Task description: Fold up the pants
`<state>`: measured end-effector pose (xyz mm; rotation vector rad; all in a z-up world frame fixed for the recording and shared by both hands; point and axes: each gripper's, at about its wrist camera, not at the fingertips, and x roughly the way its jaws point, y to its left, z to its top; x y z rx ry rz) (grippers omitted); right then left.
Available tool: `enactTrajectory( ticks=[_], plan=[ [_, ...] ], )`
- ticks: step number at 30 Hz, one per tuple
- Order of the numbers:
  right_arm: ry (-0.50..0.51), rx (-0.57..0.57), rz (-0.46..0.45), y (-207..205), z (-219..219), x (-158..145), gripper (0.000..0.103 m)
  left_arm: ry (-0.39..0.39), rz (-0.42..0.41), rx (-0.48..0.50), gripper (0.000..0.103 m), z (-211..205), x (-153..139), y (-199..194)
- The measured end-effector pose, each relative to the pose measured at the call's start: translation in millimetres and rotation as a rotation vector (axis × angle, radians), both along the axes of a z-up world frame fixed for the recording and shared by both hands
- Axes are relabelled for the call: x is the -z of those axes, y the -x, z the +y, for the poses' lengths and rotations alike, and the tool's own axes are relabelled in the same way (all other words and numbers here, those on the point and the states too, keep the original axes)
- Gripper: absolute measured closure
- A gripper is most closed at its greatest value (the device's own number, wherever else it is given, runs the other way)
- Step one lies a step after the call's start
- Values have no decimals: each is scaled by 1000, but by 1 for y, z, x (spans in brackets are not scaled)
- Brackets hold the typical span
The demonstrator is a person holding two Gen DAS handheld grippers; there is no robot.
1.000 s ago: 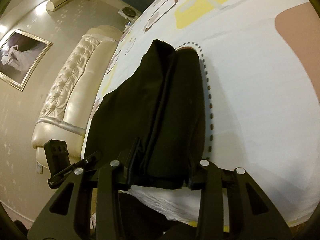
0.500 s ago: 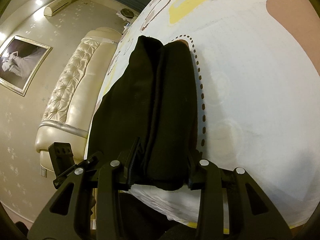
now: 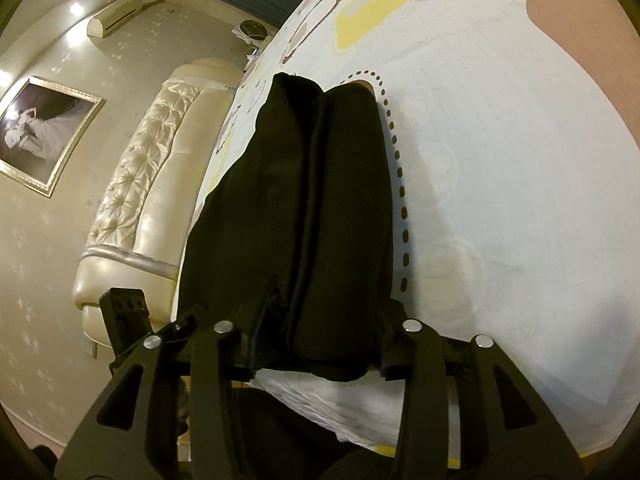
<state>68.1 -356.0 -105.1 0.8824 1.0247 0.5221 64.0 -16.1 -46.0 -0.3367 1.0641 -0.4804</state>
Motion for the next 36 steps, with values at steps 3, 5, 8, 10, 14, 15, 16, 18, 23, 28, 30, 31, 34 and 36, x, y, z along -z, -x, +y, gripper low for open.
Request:
enactTrajectory(
  ticks=[3,5,8,10,14,15,16,18,23,28,30,31,34,36],
  plan=[
    [-41,-6,-7,0,-3,-2,50,27,-10,19,25,3,0,4],
    [-55,-17,-12,0,-6,-4,43,32,-22,39,23,5,-4,8],
    [-50,-19,-20,-2,-15,-10,35,62,-46,56,20,14,-10,13],
    [-47,5,-24,-5,-23,-12,31,92,-63,49,20,25,-13,14],
    [-54,46,-12,-24,-32,-11,27,109,-50,3,19,38,-8,-1],
    [-54,49,-11,-33,-32,-11,26,127,-36,-16,19,41,-5,-9],
    [-49,46,-9,-40,-31,-11,25,145,-24,-29,19,44,-1,-15],
    [-41,46,-3,-56,-28,-10,25,175,-2,-55,19,46,5,-31],
    [-62,33,17,-88,-17,-4,23,253,43,-88,19,43,15,-66],
    [-45,15,23,-107,-9,-2,23,265,59,-85,20,35,20,-93],
    [-28,-9,31,-112,-5,-1,25,236,60,-67,20,29,20,-97],
    [-14,-19,31,-113,-4,-1,27,219,59,-60,23,27,21,-99],
    [39,-31,41,-115,-4,4,53,160,61,-39,49,20,23,-102],
    [37,-32,27,-113,-4,5,63,143,56,-38,59,18,22,-101]
  ],
)
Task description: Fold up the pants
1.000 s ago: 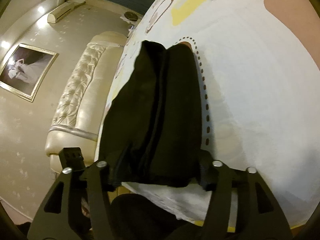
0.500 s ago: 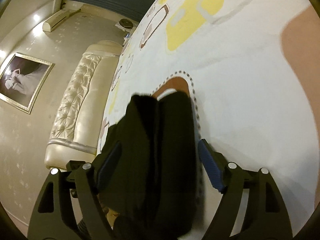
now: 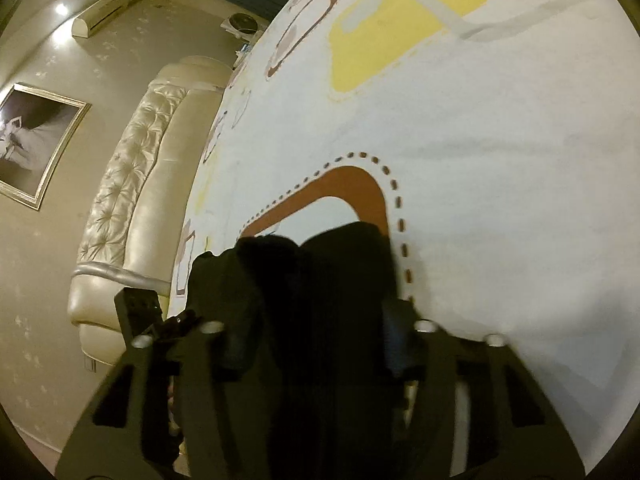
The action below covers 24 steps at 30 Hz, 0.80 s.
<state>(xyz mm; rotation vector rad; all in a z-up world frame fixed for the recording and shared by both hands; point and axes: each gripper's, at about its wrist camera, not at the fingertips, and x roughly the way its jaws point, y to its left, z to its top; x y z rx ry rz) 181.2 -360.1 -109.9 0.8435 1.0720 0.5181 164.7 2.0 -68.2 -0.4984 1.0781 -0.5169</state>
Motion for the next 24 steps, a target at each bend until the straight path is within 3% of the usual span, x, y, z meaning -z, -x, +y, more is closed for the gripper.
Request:
enactTrajectory(
  ticks=[7,24],
  plan=[
    [1,33,-53,10,3,-1,69,-65,-30,-14,66,-1,-4,3],
    [7,52,-116,8,7,-7,72,-154,-88,-5,74,-5,-11,2]
  ],
)
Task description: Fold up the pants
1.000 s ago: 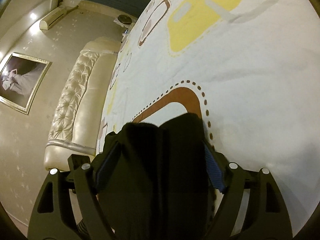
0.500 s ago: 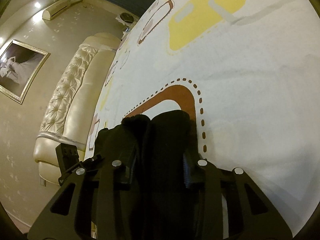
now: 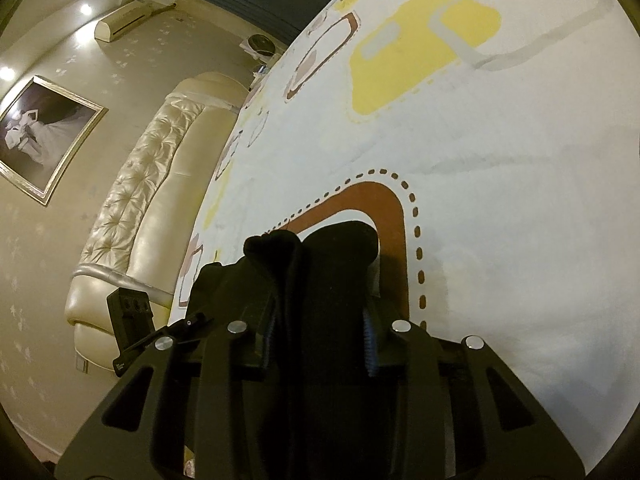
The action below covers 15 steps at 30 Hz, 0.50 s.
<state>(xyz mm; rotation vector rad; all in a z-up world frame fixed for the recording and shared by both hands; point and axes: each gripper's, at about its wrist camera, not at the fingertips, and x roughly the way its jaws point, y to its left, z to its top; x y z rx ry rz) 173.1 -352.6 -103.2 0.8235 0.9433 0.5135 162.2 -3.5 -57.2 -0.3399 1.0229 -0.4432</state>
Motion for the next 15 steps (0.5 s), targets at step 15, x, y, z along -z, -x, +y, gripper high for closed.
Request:
enactTrajectory(
  ticks=[15],
  plan=[
    [-24,22,-38,-45,14,-5,73,-98,-45,-29,75,5,-18,-49]
  ],
)
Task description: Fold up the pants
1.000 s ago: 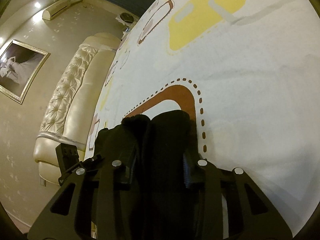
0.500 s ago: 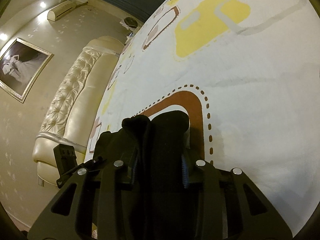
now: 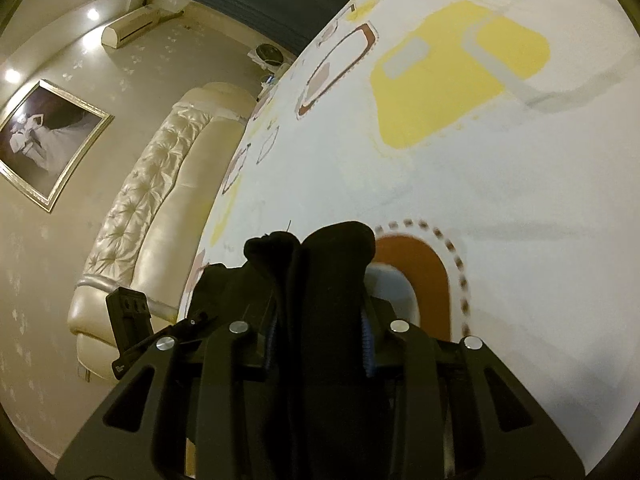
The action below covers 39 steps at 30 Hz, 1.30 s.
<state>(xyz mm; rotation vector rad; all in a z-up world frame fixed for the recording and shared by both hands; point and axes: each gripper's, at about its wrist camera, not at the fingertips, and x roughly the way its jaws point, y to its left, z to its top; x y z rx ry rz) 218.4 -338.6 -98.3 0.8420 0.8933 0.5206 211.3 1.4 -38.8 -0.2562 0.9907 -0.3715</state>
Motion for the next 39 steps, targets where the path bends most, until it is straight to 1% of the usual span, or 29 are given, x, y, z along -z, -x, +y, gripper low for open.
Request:
enactTrajectory(
  ticks=[4,8,10,14,18,23,36,37,39],
  plan=[
    [4,9,-5,-23,6,-4,73,-46,-15,-5,75,0,-4,-19],
    [9,11,-9,-43,10,-6,73,-61,-21,-21,75,4,-5,-40],
    [15,15,-1,-52,11,-4,73,-69,-15,-21,75,5,-2,-49],
    [25,22,53,-63,11,9,73,-72,20,-16,74,7,12,-60],
    [-32,27,91,-67,4,28,73,-42,38,-19,72,11,21,-62],
    [-56,21,99,-68,1,34,73,-7,47,-27,70,16,27,-63],
    [-62,23,110,-69,-1,35,72,-15,42,-24,68,15,27,-62],
    [-61,23,111,-69,-2,35,72,-16,43,-24,68,15,27,-62],
    [-67,21,111,-69,-2,35,68,-18,43,-21,62,16,26,-62]
  ],
)
